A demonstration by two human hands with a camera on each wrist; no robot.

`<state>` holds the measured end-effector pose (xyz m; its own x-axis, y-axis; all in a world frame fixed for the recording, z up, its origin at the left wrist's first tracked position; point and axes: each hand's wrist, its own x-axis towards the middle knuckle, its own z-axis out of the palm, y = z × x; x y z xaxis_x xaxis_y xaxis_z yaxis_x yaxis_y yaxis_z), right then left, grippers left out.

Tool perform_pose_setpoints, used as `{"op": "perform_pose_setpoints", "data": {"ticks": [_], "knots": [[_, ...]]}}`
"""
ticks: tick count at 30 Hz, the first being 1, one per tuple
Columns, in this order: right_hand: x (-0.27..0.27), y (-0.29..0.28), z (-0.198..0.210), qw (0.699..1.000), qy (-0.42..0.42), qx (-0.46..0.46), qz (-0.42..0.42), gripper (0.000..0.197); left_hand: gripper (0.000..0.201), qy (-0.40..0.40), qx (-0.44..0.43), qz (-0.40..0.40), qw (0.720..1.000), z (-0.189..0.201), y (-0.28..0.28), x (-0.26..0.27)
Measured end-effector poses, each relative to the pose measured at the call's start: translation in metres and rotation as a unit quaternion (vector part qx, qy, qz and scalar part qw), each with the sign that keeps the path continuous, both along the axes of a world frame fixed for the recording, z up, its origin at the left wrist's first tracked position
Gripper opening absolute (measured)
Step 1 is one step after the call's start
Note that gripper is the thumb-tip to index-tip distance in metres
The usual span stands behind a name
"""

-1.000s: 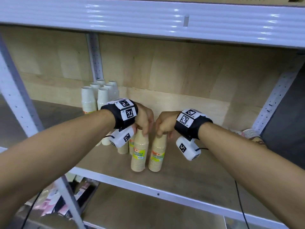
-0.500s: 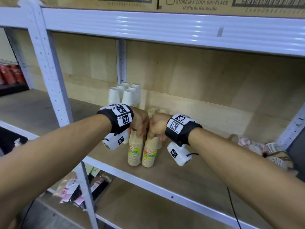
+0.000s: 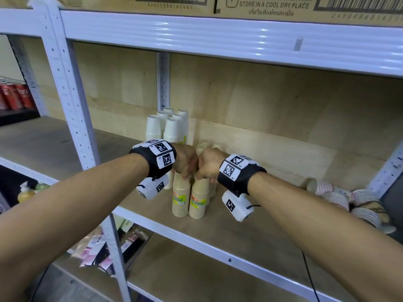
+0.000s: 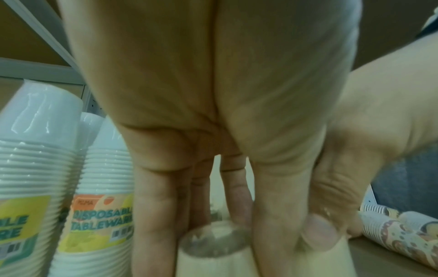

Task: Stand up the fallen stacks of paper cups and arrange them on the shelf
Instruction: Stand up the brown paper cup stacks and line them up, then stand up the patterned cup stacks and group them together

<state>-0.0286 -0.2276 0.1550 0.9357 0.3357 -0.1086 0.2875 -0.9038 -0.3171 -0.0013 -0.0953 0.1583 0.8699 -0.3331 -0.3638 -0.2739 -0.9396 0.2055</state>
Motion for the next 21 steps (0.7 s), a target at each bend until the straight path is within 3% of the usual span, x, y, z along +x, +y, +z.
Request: {"op": "perform_pose_setpoints", "data": {"ticks": [3,10,13,21], "knots": [[0.0,-0.002,0.003,1.0,-0.007,-0.006,-0.01,0.012,0.028,-0.017,0.005,0.008,1.0,0.009,-0.001,0.0],[0.005,-0.024,0.014,0.997,-0.047,0.05,-0.032,0.021,0.023,-0.069,-0.009,0.004,0.998,0.037,-0.017,0.017],[0.007,-0.046,0.014,0.995,-0.053,0.042,-0.068,0.008,0.025,-0.099,-0.042,-0.01,0.994,0.045,-0.04,0.027],[0.013,-0.146,0.004,0.98,-0.049,0.007,-0.192,0.031,0.023,-0.129,-0.079,-0.091,0.984,0.035,-0.137,0.045]]}}
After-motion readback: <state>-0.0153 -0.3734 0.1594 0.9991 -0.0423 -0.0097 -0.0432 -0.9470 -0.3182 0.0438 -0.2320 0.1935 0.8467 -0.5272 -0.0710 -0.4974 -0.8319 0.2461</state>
